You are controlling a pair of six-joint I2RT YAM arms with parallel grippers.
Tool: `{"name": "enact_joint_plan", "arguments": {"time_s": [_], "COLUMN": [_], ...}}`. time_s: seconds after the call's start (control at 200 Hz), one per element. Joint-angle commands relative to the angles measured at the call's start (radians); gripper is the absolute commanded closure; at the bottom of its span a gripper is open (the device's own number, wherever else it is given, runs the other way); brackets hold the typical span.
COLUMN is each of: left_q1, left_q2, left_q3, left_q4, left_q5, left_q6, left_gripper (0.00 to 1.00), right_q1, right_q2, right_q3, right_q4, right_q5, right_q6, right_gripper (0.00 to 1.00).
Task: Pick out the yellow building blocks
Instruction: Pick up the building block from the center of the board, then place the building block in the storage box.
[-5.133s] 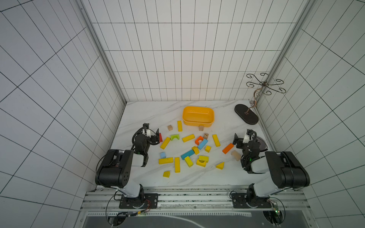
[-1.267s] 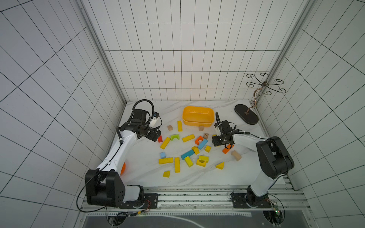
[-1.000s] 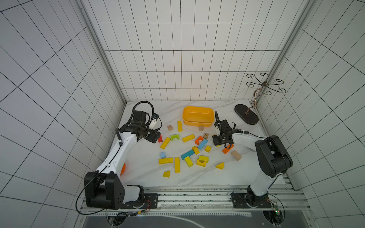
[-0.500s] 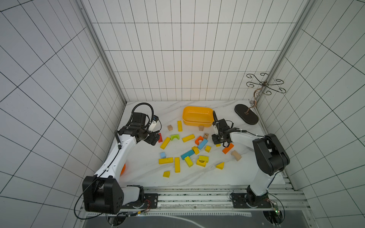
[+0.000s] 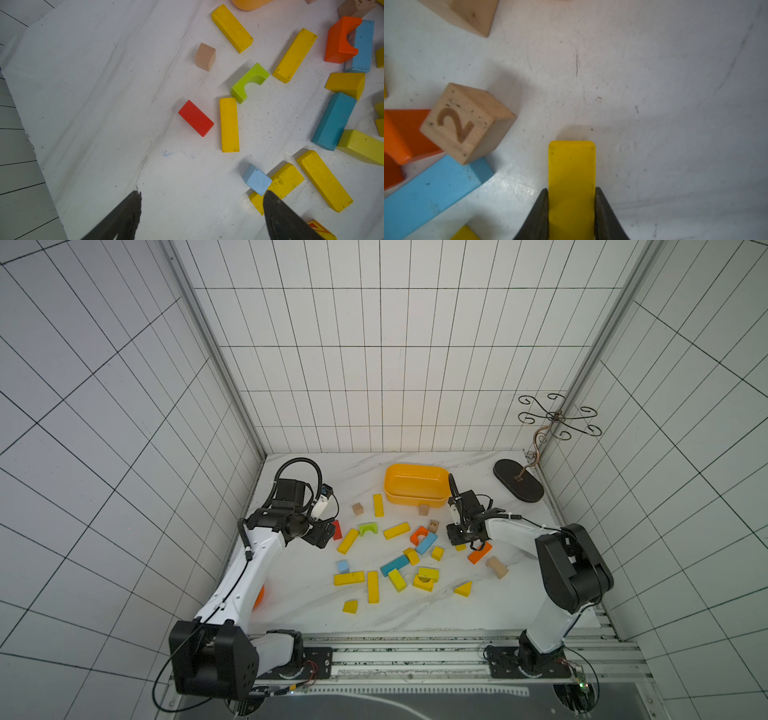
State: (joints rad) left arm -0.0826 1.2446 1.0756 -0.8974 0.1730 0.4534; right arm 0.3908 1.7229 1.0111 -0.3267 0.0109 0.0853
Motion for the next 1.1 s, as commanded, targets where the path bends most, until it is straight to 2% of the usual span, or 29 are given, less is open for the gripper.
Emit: {"name": "enact_joint_plan", "arguments": {"time_s": [0.0,0.165,0.355,0.56,0.75,1.094], "left_q1": [-0.003,-0.001,-0.002,-0.006,-0.021,-0.032], "left_q2": [-0.012,-0.007,-0.005,-0.006,-0.003,0.013], "left_q3": [-0.007,-0.002,0.0,-0.009,-0.017,-0.02], "left_q4": [-0.008,-0.012,-0.021,-0.045,-0.041,-0.035], "left_q5": [0.009,0.0,0.02,0.078,0.07,0.042], "left_q6": [0.02,0.036,0.051,0.083,0.079,0.085], "left_gripper": [0.1,0.1,0.1,0.1,0.1,0.1], "right_q1": [0.008,0.008,0.008,0.007,0.005,-0.004], "right_q2": [-0.088,-0.144,-0.08,0.082,0.283,0.534], "right_q3": [0.1,0.176,0.354,0.591,0.805,0.984], "right_q4": [-0.075,-0.094,-0.089,-0.064,-0.058,-0.046], "right_q5": [-0.011,-0.034,-0.082,-0.093,-0.111,-0.094], "right_q6": [0.008,0.019,0.019,0.007,-0.012,-0.077], "right_gripper": [0.74,0.74,0.74,0.74,0.74,0.74]}}
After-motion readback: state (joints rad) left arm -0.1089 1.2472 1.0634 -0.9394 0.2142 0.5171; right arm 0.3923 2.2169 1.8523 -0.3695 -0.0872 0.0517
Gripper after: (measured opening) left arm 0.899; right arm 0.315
